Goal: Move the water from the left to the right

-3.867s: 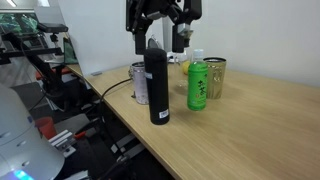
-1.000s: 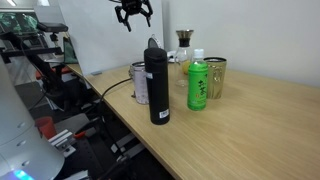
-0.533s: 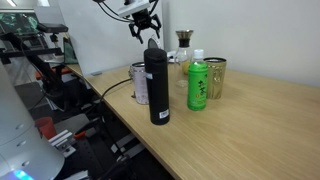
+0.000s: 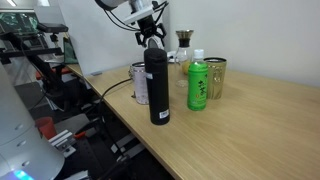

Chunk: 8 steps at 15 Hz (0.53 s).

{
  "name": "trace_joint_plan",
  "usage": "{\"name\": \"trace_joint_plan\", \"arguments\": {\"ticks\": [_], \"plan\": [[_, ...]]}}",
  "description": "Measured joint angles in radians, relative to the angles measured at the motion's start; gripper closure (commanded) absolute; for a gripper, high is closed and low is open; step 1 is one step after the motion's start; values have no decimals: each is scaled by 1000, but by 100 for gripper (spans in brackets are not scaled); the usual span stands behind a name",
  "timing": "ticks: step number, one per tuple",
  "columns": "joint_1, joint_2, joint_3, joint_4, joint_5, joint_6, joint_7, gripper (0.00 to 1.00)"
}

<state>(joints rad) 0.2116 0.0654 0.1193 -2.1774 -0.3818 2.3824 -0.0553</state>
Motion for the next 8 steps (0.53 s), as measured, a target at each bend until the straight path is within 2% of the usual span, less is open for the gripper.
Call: {"name": "trace_joint_plan", "arguments": {"ticks": [3,7,8], "plan": [[0,0,16,6,16,-74,-1,0],[0,0,24,11,54,-119,-18,1],[0,0,24,11,64,-124,-24,15]]}}
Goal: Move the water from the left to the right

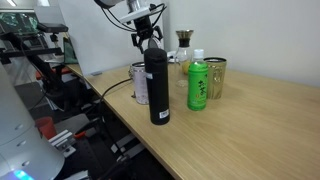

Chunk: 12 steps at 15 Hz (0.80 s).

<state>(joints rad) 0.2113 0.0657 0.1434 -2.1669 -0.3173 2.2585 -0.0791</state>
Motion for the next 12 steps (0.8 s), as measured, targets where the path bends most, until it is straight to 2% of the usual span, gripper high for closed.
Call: {"name": "trace_joint_plan", "arguments": {"ticks": [1,7,9,12], "plan": [[-1,1,0,0,11,-4,-6,25],[-5,15,0,2,74,-6,-29,66],[-9,16,0,6,78,-6,-29,77],[-13,16,-1,9,85,-6,-29,84]]}}
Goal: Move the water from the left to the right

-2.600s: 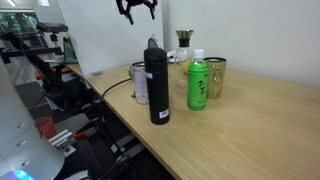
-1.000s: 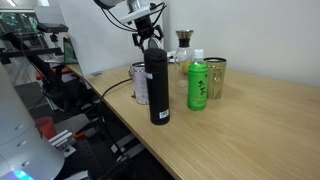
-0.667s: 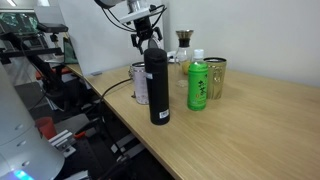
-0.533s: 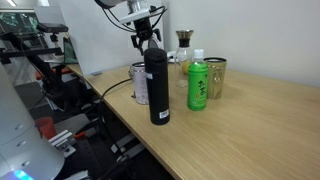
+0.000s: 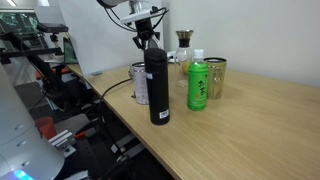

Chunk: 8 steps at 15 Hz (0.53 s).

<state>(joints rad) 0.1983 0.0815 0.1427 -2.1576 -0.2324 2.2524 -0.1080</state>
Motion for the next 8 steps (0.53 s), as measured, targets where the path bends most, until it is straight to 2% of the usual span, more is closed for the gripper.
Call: {"name": "trace_joint_plan", "arguments": {"ticks": [8], "plan": [[-9,-11,-2,13,71,0,-23,85]]}}
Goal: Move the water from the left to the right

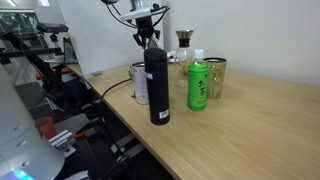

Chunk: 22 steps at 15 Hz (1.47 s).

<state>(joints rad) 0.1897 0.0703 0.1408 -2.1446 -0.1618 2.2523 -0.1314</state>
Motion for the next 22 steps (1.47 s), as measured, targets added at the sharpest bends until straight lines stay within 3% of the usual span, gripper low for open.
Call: {"name": "trace_joint_plan", "arguments": {"ticks": [13,22], "plan": [[-43,-204,-33,25,16,-29,-23,85],[-110,-384,-104,40,7,-55,-29,85]]}}
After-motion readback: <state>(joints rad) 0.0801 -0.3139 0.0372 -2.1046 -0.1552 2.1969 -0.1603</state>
